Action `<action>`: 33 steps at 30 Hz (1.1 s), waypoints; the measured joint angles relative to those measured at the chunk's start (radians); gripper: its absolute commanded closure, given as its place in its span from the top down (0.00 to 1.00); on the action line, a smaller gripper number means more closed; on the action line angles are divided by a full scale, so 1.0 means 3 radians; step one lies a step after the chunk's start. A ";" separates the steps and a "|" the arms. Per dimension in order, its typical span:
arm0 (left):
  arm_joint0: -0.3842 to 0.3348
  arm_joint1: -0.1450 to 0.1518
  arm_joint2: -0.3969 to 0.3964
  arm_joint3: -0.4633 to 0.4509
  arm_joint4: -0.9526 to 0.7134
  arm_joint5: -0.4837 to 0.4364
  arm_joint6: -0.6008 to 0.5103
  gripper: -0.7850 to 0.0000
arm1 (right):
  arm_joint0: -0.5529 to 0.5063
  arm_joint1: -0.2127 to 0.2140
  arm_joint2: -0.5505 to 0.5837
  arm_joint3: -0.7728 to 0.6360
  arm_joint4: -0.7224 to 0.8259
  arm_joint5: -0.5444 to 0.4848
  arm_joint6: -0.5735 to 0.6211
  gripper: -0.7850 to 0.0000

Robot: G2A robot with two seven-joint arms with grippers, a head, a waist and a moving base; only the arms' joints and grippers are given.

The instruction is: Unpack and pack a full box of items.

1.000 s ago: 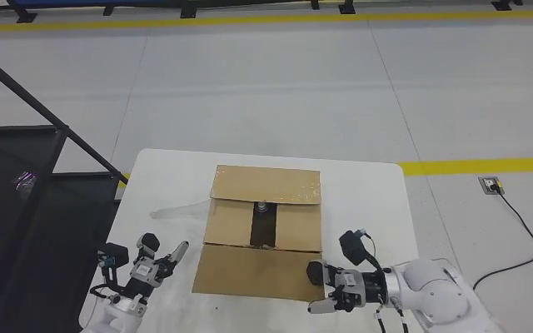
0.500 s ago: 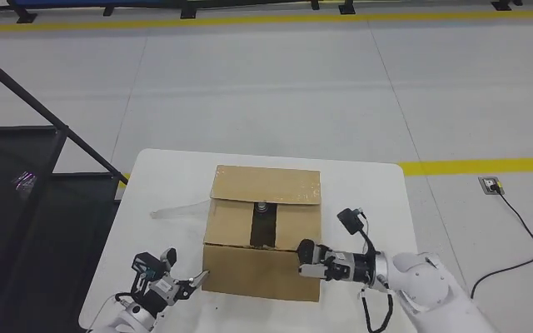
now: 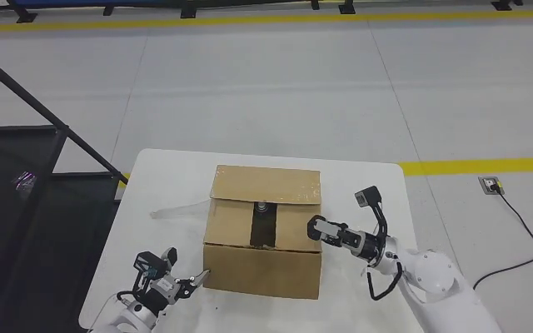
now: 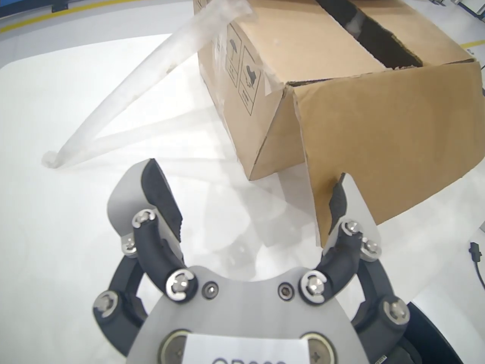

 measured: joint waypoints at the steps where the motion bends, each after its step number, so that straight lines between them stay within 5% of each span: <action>1: 0.0000 0.0000 0.0001 -0.0001 0.0000 0.0000 0.0000 1.00 | -0.0012 -0.0005 -0.0016 -0.0004 0.0022 0.0021 -0.0014 1.00; 14: 0.0011 0.0007 0.0050 -0.0039 0.0129 0.0074 0.0027 1.00 | 0.0621 -0.0211 -0.0501 0.0776 0.0718 0.0692 -0.0270 1.00; 22: 0.0030 0.0009 0.0035 -0.0010 0.0090 0.0113 0.0067 1.00 | 0.0975 -0.0353 -0.0750 0.1031 0.0631 0.0862 -0.0817 1.00; 33: 0.0064 0.0010 0.0027 -0.0019 0.0024 0.0152 0.0141 1.00 | 0.1038 -0.0366 -0.0767 0.0929 0.0240 0.0914 -0.0624 1.00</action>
